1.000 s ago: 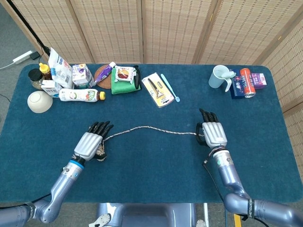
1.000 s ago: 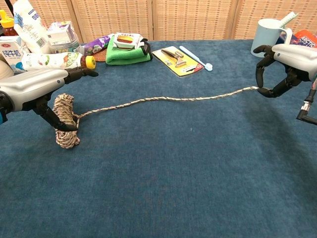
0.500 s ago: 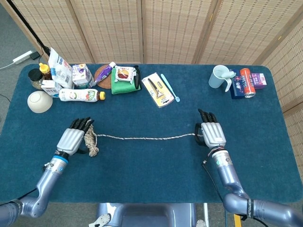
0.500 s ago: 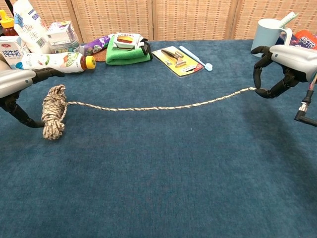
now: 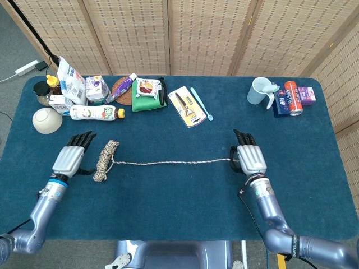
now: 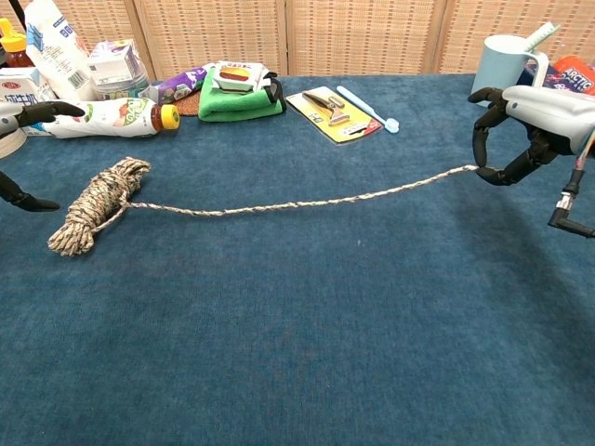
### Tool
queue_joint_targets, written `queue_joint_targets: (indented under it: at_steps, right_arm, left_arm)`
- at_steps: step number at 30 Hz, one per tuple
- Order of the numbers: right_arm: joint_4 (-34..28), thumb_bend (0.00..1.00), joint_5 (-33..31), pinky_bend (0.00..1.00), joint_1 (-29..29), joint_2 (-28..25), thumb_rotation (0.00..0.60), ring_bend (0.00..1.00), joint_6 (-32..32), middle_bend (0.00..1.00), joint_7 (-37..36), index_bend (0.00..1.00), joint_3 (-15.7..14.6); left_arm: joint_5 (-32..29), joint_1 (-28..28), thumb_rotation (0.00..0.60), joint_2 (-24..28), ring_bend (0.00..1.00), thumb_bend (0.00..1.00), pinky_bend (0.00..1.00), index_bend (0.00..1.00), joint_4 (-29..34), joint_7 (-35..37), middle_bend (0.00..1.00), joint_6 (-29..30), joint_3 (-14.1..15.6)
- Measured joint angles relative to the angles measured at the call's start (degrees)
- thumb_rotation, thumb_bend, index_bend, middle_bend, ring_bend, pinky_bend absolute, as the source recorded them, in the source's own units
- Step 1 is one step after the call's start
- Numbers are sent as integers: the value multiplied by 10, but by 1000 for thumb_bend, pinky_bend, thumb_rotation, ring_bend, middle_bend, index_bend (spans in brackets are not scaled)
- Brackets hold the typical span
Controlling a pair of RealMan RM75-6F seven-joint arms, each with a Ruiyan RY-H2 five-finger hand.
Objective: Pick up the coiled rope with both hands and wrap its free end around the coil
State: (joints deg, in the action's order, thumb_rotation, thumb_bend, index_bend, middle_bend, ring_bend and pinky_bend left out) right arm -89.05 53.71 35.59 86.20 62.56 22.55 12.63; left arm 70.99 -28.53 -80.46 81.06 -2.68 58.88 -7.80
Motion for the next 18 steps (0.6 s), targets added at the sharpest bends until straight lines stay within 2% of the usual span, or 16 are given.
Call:
queue_joint_targets:
  at_steps: [7, 13, 18]
  right_arm:
    - [2, 488, -2, 0, -1, -1, 600, 0, 1, 0, -2, 625, 1]
    - [1, 488, 0, 0, -3, -5, 600, 0, 1, 0, -5, 625, 0]
    - [-1, 489, 2, 0, -5, -7, 600, 0, 1, 0, -11, 625, 1]
  left_arm:
    - [5, 3, 600, -13, 0, 139, 0, 0, 63, -36, 0, 21, 6]
    - [-25, 2, 600, -50, 0, 139, 0, 0, 82, -118, 0, 37, 6]
    - [-57, 1, 600, -75, 0, 139, 0, 0, 69, -143, 0, 41, 4]
